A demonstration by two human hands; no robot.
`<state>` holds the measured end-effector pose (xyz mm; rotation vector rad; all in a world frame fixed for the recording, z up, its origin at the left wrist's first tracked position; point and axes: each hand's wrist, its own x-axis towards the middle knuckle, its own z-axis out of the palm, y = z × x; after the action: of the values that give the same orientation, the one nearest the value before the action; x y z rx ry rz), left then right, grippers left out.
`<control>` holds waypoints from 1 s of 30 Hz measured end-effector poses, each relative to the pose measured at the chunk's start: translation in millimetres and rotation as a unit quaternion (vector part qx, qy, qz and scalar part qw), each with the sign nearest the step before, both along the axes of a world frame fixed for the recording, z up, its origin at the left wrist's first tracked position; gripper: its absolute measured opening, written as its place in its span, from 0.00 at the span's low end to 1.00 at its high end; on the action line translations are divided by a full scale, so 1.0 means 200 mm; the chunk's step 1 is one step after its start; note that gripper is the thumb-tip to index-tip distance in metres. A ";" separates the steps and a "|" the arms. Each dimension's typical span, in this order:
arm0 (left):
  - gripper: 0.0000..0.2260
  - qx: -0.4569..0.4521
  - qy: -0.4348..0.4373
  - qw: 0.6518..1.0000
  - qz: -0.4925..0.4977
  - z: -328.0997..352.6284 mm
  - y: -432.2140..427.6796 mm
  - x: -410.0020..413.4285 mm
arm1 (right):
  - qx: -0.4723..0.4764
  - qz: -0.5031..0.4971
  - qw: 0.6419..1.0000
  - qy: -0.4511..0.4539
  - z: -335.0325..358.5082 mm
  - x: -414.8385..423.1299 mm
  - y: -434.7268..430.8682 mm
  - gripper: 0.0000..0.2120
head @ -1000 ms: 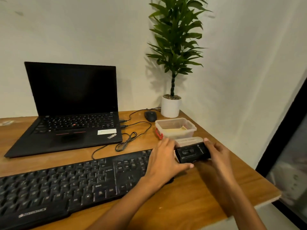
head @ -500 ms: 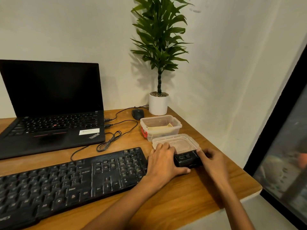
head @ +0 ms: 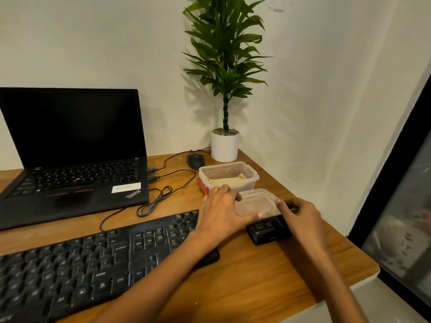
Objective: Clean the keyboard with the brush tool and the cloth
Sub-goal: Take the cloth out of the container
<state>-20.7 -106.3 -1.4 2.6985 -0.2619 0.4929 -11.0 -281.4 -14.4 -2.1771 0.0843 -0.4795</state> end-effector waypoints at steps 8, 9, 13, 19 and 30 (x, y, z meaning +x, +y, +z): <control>0.18 -0.005 -0.058 0.998 0.025 0.13 0.19 0.28 | -0.028 0.057 0.997 -0.051 0.20 0.26 0.22 0.13; 0.16 -0.001 -0.052 0.998 0.026 0.14 0.21 0.31 | -0.033 0.064 0.996 -0.051 0.21 0.30 0.25 0.12; 0.09 0.012 -0.013 0.999 0.034 0.15 0.28 0.47 | -0.080 0.080 0.993 -0.023 0.24 0.48 0.35 0.11; 0.08 0.044 0.062 0.997 0.007 0.15 0.29 0.65 | -0.183 0.070 0.979 0.052 0.19 0.72 0.44 0.08; 0.17 0.227 0.106 0.968 -0.015 0.10 0.25 0.79 | -0.381 0.119 0.905 0.147 0.17 0.83 0.51 0.18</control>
<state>136.8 -57.1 18.3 3.1541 -0.3967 0.1394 155.4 -178.4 20.1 -2.9680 -0.2466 -0.0179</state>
